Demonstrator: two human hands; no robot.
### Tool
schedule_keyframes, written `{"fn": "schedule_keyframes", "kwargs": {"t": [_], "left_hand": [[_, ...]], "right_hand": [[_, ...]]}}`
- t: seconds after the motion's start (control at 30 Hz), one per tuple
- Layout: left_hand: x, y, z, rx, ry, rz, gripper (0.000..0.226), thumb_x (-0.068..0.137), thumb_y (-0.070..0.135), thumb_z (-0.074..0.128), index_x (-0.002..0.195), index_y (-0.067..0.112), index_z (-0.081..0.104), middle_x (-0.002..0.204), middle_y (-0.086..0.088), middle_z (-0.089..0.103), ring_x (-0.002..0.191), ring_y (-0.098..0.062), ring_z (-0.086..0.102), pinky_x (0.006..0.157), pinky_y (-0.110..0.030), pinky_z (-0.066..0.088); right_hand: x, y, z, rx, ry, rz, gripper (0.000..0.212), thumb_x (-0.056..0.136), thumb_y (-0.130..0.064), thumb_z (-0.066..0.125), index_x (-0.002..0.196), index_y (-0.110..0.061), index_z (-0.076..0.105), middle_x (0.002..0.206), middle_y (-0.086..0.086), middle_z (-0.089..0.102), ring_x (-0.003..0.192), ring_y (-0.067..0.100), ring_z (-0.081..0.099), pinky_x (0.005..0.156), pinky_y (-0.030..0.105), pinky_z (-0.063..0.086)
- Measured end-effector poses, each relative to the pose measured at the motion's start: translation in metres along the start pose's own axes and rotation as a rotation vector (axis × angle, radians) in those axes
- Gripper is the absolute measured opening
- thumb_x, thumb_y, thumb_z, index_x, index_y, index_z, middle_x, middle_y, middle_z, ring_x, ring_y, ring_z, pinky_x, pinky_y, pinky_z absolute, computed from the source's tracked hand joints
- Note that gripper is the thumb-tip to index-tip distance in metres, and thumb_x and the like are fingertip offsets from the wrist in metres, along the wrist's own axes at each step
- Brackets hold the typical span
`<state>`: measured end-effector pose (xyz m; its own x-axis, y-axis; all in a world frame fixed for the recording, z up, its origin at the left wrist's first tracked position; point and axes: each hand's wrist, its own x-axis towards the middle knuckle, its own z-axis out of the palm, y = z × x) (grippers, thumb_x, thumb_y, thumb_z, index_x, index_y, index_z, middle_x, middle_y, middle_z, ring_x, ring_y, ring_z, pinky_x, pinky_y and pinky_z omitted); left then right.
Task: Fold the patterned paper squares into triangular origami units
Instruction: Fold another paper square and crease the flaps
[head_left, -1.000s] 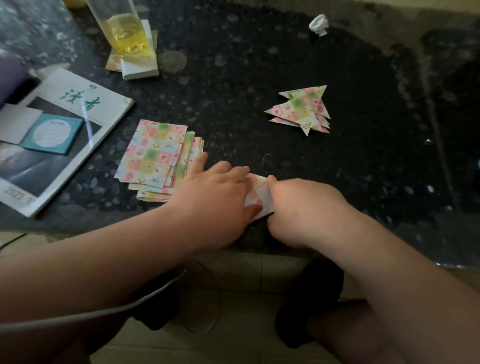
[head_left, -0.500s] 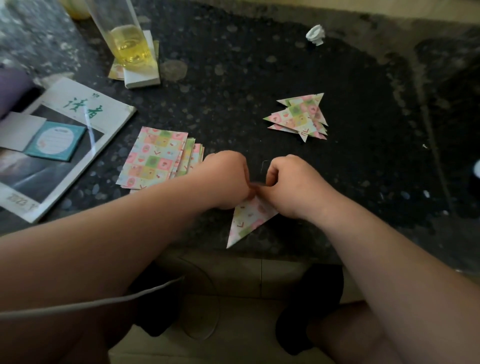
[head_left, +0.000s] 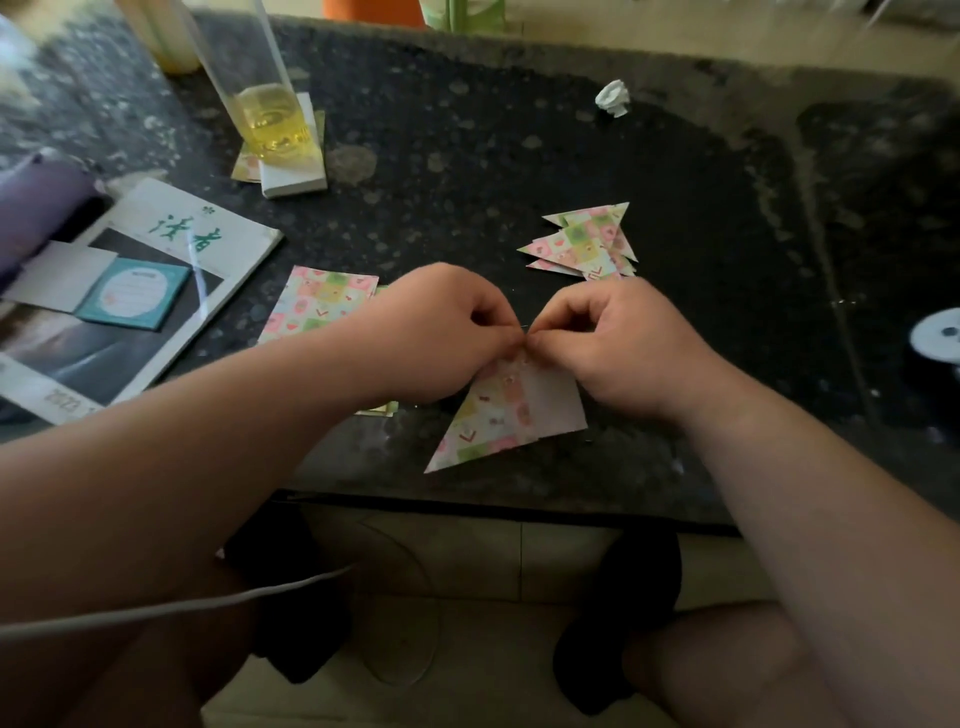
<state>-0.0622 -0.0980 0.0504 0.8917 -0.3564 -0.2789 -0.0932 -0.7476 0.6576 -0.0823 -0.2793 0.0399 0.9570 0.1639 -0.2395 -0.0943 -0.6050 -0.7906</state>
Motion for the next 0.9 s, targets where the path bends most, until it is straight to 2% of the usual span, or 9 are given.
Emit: {"fn": "schedule_keyframes", "kwargs": {"t": [0.1,0.23,0.43,0.53,0.63,0.7,0.77,0.8,0.9], "left_hand": [[-0.012,0.008,-0.005,-0.032,0.043,0.036,0.02,0.095,0.03,0.065,0.076,0.03,0.07,0.064,0.013,0.066,0.052,0.002,0.057,0.047,-0.014,0.043],[-0.026,0.014,-0.01,-0.049,0.075,0.063,0.019,0.095,0.028,0.066,0.077,0.031,0.07,0.07,0.014,0.066,0.064,0.0,0.06,0.059,-0.02,0.046],[-0.044,0.013,-0.02,-0.039,0.098,0.088,0.016,0.095,0.027,0.066,0.08,0.03,0.071,0.074,0.015,0.066,0.067,0.006,0.059,0.059,-0.015,0.045],[-0.048,0.007,-0.034,-0.107,0.126,0.048,0.019,0.096,0.023,0.066,0.078,0.03,0.071,0.069,0.015,0.064,0.055,0.009,0.056,0.055,-0.014,0.041],[-0.052,-0.002,-0.048,-0.139,0.132,0.03,0.02,0.096,0.024,0.067,0.077,0.031,0.072,0.071,0.016,0.069,0.061,0.006,0.06,0.058,-0.016,0.043],[-0.057,-0.004,-0.046,-0.138,0.085,0.058,0.019,0.095,0.024,0.068,0.079,0.032,0.073,0.07,0.018,0.069,0.058,0.005,0.06,0.055,-0.012,0.042],[-0.059,-0.003,-0.036,-0.131,0.062,0.083,0.016,0.094,0.025,0.069,0.08,0.031,0.073,0.071,0.017,0.07,0.058,0.004,0.06,0.056,-0.016,0.044],[-0.059,-0.002,-0.031,-0.125,0.061,0.096,0.016,0.093,0.026,0.069,0.079,0.032,0.073,0.071,0.018,0.07,0.061,0.003,0.061,0.058,-0.017,0.045],[-0.059,0.003,-0.022,-0.111,0.06,0.115,0.019,0.093,0.025,0.067,0.077,0.033,0.072,0.07,0.02,0.069,0.063,0.005,0.06,0.055,-0.01,0.042]], "right_hand": [[-0.008,-0.009,-0.001,0.095,0.037,0.028,0.016,0.09,-0.011,0.072,0.076,-0.015,0.078,0.081,-0.001,0.077,0.082,0.013,0.072,0.077,0.036,0.061],[-0.018,-0.021,-0.002,0.197,0.061,0.036,0.015,0.086,-0.003,0.072,0.072,-0.007,0.075,0.082,0.012,0.076,0.088,0.029,0.073,0.09,0.056,0.058],[-0.033,-0.031,-0.008,0.159,0.03,0.067,0.014,0.084,-0.003,0.074,0.072,-0.008,0.077,0.081,0.016,0.075,0.083,0.034,0.07,0.083,0.053,0.058],[-0.039,-0.028,-0.022,-0.125,0.004,0.142,0.017,0.083,-0.009,0.076,0.066,-0.014,0.078,0.067,0.003,0.073,0.067,0.014,0.066,0.067,0.035,0.054],[-0.047,-0.022,-0.036,-0.372,-0.027,0.257,0.021,0.084,-0.015,0.076,0.063,-0.018,0.076,0.055,-0.007,0.068,0.056,0.006,0.062,0.056,0.025,0.045],[-0.051,-0.023,-0.035,-0.226,-0.013,0.189,0.015,0.086,-0.017,0.078,0.072,-0.02,0.078,0.066,-0.009,0.074,0.063,0.003,0.067,0.064,0.028,0.053],[-0.056,-0.033,-0.025,0.046,0.006,0.057,0.012,0.089,-0.027,0.078,0.084,-0.017,0.08,0.085,-0.001,0.079,0.087,0.019,0.073,0.085,0.041,0.059],[-0.057,-0.038,-0.018,0.13,0.0,0.024,0.017,0.089,-0.032,0.078,0.087,-0.015,0.08,0.089,0.002,0.079,0.093,0.026,0.073,0.09,0.046,0.057],[-0.055,-0.047,0.0,0.076,0.014,-0.024,0.011,0.09,-0.028,0.078,0.085,-0.019,0.08,0.086,0.0,0.079,0.088,0.022,0.074,0.089,0.049,0.06]]}}
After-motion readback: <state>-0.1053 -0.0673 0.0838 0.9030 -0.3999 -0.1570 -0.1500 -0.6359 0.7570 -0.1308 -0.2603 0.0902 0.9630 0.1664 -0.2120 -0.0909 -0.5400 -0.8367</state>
